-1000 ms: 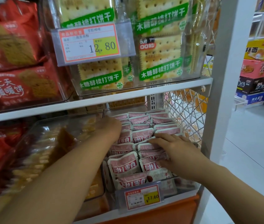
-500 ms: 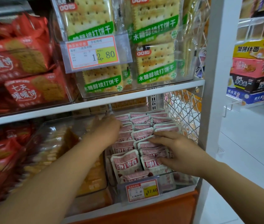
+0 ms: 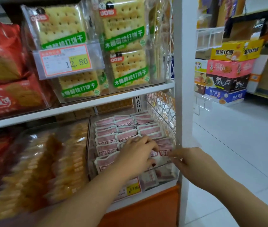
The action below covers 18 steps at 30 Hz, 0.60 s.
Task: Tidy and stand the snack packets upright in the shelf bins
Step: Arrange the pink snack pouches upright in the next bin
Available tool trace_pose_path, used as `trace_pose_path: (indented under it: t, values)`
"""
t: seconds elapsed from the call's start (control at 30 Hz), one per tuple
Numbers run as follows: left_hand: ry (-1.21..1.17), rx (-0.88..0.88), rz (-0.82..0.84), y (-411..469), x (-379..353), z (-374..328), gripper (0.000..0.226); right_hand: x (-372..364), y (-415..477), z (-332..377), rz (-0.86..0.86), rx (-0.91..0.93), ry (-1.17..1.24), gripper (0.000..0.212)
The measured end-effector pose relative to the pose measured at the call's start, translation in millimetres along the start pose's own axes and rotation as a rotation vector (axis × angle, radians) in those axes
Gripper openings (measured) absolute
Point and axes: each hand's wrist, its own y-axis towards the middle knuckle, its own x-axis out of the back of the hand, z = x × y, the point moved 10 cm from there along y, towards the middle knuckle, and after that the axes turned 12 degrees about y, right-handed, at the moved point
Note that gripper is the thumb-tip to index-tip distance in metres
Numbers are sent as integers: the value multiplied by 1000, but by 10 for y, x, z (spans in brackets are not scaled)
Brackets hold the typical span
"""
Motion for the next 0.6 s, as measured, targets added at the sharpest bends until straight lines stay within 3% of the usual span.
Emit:
trace_pose_path:
  t: [0.23,0.37,0.43,0.6]
  values:
    - [142,9,44,112,-128,87,38,-383,151,-77,220,-21,-72,41]
    - [66,-49,-27,94,-55,5,44,-312,135,-25,241,13,-32,35]
    - [68,-83,-22,111,-74,-56,52,-108,67,57,151,33,11,30]
    - [129,-124,103,290,-242,-121,74,697,-60,-67,-416,-14,254,27]
